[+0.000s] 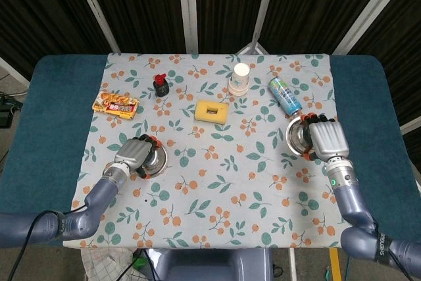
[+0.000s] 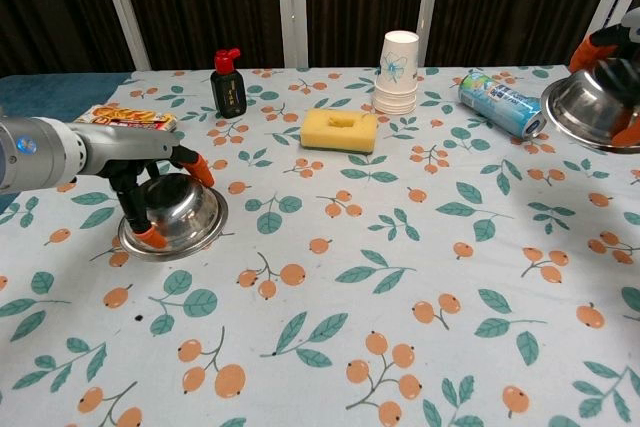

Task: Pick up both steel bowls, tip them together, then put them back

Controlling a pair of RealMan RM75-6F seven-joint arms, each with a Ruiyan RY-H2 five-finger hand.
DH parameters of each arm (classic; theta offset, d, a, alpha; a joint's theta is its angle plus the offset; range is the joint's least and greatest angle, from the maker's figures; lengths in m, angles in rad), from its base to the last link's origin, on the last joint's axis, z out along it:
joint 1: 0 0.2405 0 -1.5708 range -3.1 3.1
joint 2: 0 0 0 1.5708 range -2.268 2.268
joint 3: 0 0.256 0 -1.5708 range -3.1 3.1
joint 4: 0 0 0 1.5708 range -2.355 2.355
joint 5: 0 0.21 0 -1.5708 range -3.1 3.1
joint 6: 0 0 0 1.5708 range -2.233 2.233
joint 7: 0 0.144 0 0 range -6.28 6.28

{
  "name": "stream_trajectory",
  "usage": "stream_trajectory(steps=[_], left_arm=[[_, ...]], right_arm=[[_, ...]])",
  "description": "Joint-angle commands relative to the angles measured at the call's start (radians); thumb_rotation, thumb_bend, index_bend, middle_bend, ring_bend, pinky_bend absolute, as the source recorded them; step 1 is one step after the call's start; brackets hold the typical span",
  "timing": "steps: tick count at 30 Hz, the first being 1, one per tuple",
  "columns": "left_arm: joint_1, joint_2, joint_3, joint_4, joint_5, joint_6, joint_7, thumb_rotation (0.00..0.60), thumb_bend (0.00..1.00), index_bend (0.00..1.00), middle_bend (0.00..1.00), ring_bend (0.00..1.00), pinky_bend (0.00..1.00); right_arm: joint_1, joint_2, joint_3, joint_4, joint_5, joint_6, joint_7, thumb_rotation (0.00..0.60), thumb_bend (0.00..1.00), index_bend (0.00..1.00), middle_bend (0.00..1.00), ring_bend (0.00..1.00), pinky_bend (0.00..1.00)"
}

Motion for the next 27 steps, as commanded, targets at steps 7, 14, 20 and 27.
stream_trajectory(steps=[7, 14, 20, 27], left_arm=[[-0.025, -0.02, 0.013, 0.008, -0.071, 0.042, 0.052, 0.6, 0.05, 0.26, 0.16, 0.16, 0.29], [-0.03, -0.035, 0.021, 0.025, -0.079, 0.026, 0.055, 0.6, 0.05, 0.26, 0.14, 0.14, 0.28], [-0.038, -0.026, 0.031, 0.015, -0.089, 0.029, 0.07, 0.6, 0.07, 0.29, 0.2, 0.19, 0.34], [-0.04, -0.028, 0.044, 0.027, -0.108, 0.049, 0.09, 0.6, 0.1, 0.39, 0.29, 0.27, 0.41]], right_arm=[[0.0, 0.005, -0.006, 0.005, 0.011, 0.004, 0.008, 0.6, 0.19, 0.39, 0.27, 0.44, 0.47], [0.001, 0.006, -0.008, 0.006, 0.012, 0.013, 0.011, 0.6, 0.19, 0.39, 0.27, 0.44, 0.47], [0.001, 0.001, -0.011, 0.011, 0.008, 0.02, 0.012, 0.6, 0.18, 0.39, 0.27, 0.44, 0.47], [0.0, -0.007, -0.016, 0.03, 0.016, 0.012, 0.021, 0.6, 0.19, 0.39, 0.27, 0.44, 0.47]])
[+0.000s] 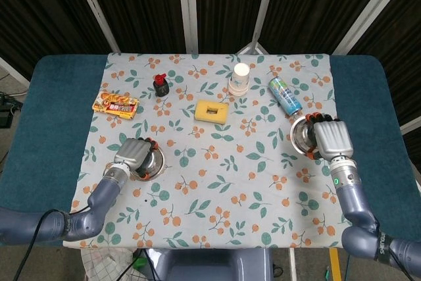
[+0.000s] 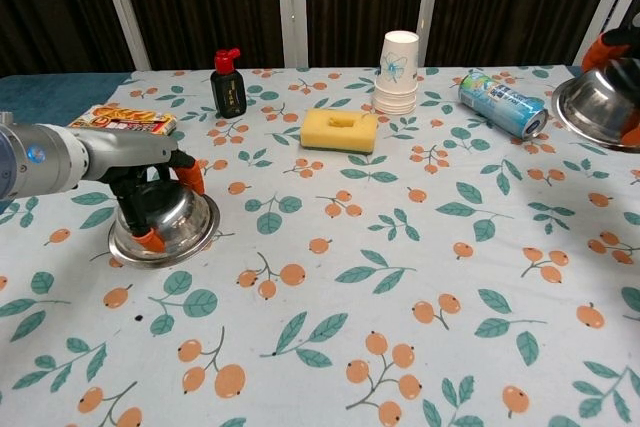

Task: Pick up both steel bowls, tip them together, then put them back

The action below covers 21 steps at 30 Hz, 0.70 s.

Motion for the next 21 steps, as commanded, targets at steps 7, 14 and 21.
stream_trajectory(steps=[7, 14, 21], left_arm=[[0.019, 0.014, -0.031, 0.001, 0.009, -0.009, -0.059, 0.6, 0.11, 0.4, 0.31, 0.27, 0.41], [0.144, 0.08, -0.153, -0.054, 0.277, -0.057, -0.404, 0.6, 0.11, 0.41, 0.32, 0.27, 0.42], [0.272, 0.046, -0.2, 0.026, 0.657, 0.092, -0.756, 0.6, 0.11, 0.41, 0.32, 0.26, 0.42]], right_arm=[[-0.003, 0.002, 0.004, 0.013, 0.002, -0.002, 0.019, 0.6, 0.19, 0.39, 0.27, 0.44, 0.47], [-0.016, 0.035, 0.038, -0.002, -0.017, 0.003, 0.094, 0.6, 0.19, 0.39, 0.27, 0.44, 0.47], [-0.036, 0.043, 0.068, 0.03, -0.052, -0.018, 0.213, 0.6, 0.19, 0.39, 0.27, 0.44, 0.47]])
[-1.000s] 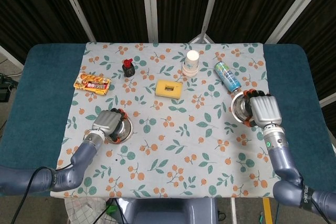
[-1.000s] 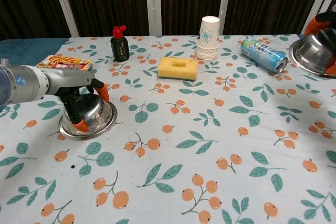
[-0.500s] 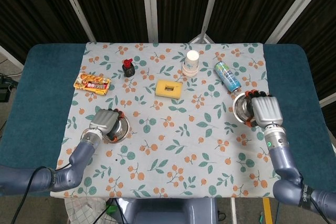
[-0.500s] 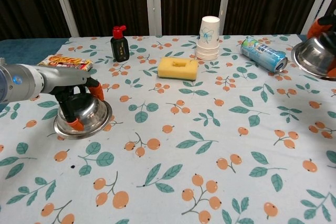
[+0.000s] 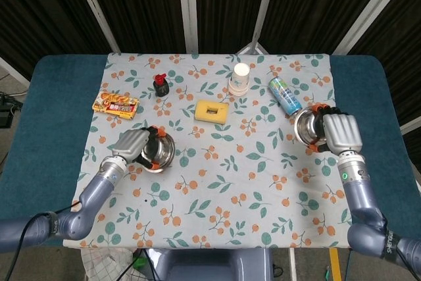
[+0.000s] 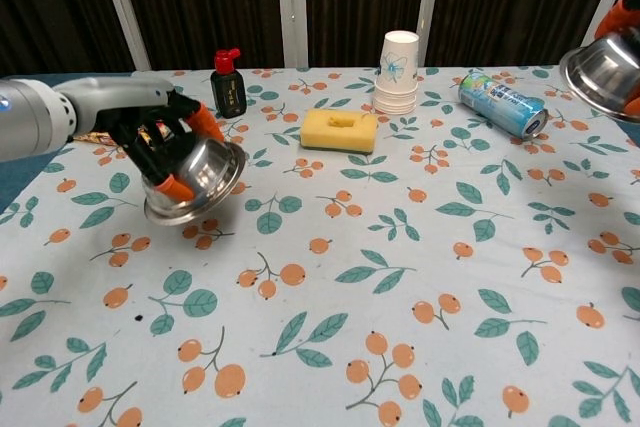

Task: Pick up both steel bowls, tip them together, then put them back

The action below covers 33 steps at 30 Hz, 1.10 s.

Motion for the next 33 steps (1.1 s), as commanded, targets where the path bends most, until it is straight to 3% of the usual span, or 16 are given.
stream_trajectory(steps=[1, 7, 12, 17, 23, 27, 33], left_arm=[[0.123, -0.014, -0.068, 0.058, 0.273, 0.103, -0.342, 0.6, 0.11, 0.41, 0.32, 0.26, 0.42], [0.163, -0.077, -0.087, 0.173, 0.42, 0.201, -0.575, 0.6, 0.11, 0.4, 0.29, 0.23, 0.42], [0.169, -0.196, -0.069, 0.371, 0.56, 0.316, -0.719, 0.6, 0.11, 0.4, 0.28, 0.21, 0.42], [0.159, -0.307, -0.085, 0.513, 0.613, 0.397, -0.858, 0.6, 0.11, 0.4, 0.28, 0.2, 0.42], [0.137, -0.431, -0.103, 0.664, 0.64, 0.47, -0.932, 0.6, 0.11, 0.4, 0.28, 0.2, 0.42], [0.11, -0.515, -0.116, 0.781, 0.641, 0.481, -1.015, 0.6, 0.1, 0.4, 0.28, 0.2, 0.42], [0.081, -0.611, -0.124, 0.906, 0.654, 0.524, -1.097, 0.6, 0.1, 0.4, 0.28, 0.2, 0.42]], right_arm=[[-0.013, 0.0, 0.021, 0.025, -0.03, -0.015, 0.072, 0.6, 0.19, 0.39, 0.27, 0.44, 0.47], [-0.035, -0.023, 0.06, 0.049, -0.093, -0.032, 0.242, 0.6, 0.19, 0.39, 0.27, 0.44, 0.47], [-0.06, -0.059, 0.132, 0.049, -0.139, -0.088, 0.529, 0.6, 0.19, 0.39, 0.27, 0.44, 0.47], [-0.059, -0.07, 0.176, 0.041, -0.136, -0.169, 0.7, 0.6, 0.19, 0.4, 0.27, 0.44, 0.47], [-0.049, -0.074, 0.239, 0.006, -0.094, -0.295, 0.892, 0.6, 0.19, 0.42, 0.27, 0.44, 0.47], [-0.023, -0.086, 0.255, 0.023, -0.101, -0.368, 0.948, 0.6, 0.19, 0.42, 0.27, 0.44, 0.47], [0.015, -0.144, 0.246, 0.057, -0.082, -0.358, 0.925, 0.6, 0.19, 0.42, 0.27, 0.44, 0.47]])
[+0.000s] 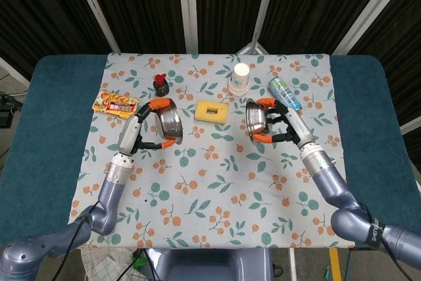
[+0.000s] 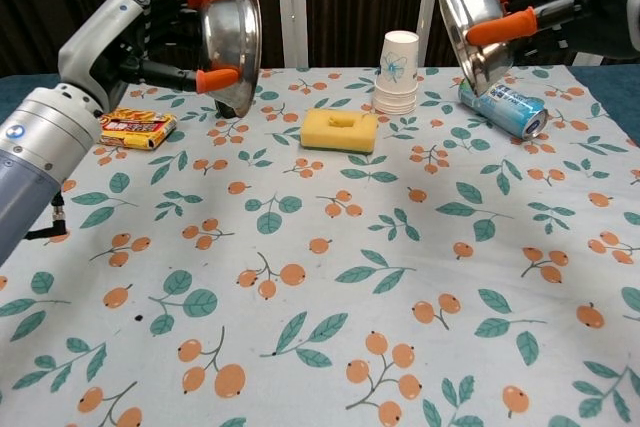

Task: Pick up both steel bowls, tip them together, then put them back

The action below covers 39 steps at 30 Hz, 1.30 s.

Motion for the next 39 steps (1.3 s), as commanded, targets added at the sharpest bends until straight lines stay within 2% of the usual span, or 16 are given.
stream_trajectory(steps=[1, 11, 20, 28, 39], left_arm=[[-0.026, -0.074, -0.012, 0.083, 0.011, 0.04, -0.061, 0.6, 0.1, 0.4, 0.28, 0.2, 0.42], [-0.068, -0.205, -0.013, 0.263, 0.01, 0.072, -0.146, 0.6, 0.1, 0.4, 0.27, 0.2, 0.42], [-0.086, -0.245, -0.003, 0.312, 0.018, 0.1, -0.169, 0.6, 0.1, 0.4, 0.27, 0.2, 0.42], [-0.118, -0.241, -0.009, 0.308, 0.015, 0.105, -0.159, 0.6, 0.1, 0.4, 0.26, 0.2, 0.42], [-0.133, -0.19, -0.007, 0.2, 0.022, 0.115, -0.102, 0.6, 0.1, 0.4, 0.26, 0.2, 0.42]], right_arm=[[0.027, -0.038, 0.0, 0.021, 0.024, 0.01, -0.014, 0.6, 0.19, 0.42, 0.27, 0.44, 0.47], [0.081, -0.102, -0.005, 0.046, 0.107, 0.006, -0.052, 0.6, 0.19, 0.42, 0.27, 0.44, 0.47], [0.115, -0.109, -0.003, 0.004, 0.173, 0.01, -0.093, 0.6, 0.19, 0.42, 0.27, 0.44, 0.47], [0.169, -0.102, -0.012, -0.054, 0.264, 0.067, -0.203, 0.6, 0.19, 0.42, 0.27, 0.44, 0.47], [0.232, -0.08, 0.018, -0.149, 0.376, 0.146, -0.309, 0.6, 0.19, 0.42, 0.27, 0.44, 0.47]])
